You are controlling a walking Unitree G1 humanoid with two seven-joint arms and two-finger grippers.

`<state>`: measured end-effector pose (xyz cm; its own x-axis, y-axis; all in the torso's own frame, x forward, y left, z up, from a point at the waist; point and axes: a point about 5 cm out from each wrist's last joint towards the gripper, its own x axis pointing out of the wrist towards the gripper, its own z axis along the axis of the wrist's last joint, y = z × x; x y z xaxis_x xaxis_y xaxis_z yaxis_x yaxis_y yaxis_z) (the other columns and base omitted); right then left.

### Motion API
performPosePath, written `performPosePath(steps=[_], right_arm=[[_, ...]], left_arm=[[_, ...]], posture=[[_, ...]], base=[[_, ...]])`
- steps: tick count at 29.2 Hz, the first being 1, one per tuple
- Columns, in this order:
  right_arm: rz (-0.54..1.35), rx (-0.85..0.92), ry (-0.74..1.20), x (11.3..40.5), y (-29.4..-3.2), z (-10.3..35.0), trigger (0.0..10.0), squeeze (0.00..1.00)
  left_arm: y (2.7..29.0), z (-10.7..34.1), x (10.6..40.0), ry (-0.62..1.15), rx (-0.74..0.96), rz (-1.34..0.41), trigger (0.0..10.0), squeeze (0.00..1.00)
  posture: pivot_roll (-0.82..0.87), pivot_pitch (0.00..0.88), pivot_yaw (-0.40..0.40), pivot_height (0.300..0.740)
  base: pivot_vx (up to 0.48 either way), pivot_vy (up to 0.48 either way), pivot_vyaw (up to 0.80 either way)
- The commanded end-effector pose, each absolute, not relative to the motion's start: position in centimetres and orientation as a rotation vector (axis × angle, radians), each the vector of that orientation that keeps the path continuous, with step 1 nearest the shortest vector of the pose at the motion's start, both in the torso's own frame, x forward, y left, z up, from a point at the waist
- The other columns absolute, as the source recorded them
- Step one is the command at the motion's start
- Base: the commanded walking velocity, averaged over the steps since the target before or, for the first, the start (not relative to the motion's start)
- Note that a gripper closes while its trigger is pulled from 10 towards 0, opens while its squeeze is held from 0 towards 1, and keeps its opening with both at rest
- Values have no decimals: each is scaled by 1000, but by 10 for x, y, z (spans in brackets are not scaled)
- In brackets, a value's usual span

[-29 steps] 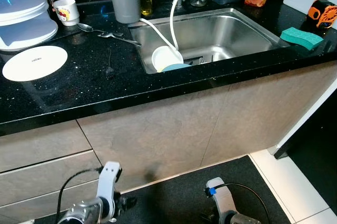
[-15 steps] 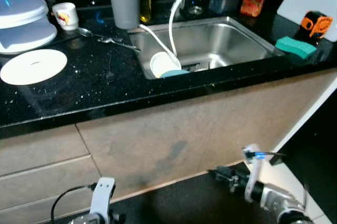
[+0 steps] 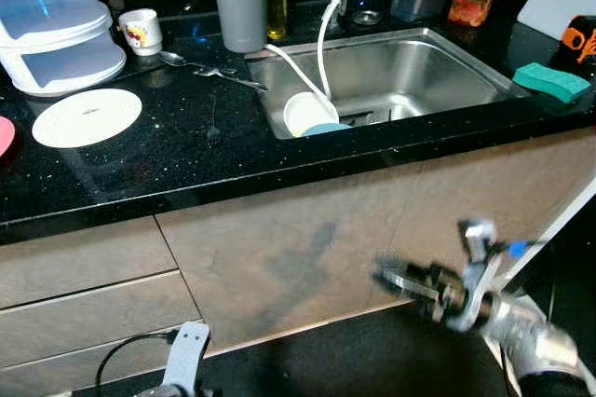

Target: Kitchen organization

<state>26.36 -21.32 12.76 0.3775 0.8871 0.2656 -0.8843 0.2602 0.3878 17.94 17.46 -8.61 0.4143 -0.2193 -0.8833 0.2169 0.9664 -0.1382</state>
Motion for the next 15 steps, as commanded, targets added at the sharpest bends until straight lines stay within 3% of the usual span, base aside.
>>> performPosePath(steps=[1, 6, 15], right_arm=[[1176, 491, -120, 274, -205, 156, 10000, 0], [1087, 414, -272, 294, -187, 193, 10000, 0], [935, 258, -307, 311, -161, 217, 10000, 0]], left_arm=[[174, -88, 176, 1133, 19, -296, 10000, 0], [173, -88, 176, 1128, 12, -305, 10000, 0], [172, -87, 177, 1119, 8, -302, 10000, 0]], posture=[[-68, 0, 56, 740], [-66, 0, 55, 740], [-59, 0, 52, 740]], base=[[0, 0, 0], [0, 0, 0], [0, 0, 721]])
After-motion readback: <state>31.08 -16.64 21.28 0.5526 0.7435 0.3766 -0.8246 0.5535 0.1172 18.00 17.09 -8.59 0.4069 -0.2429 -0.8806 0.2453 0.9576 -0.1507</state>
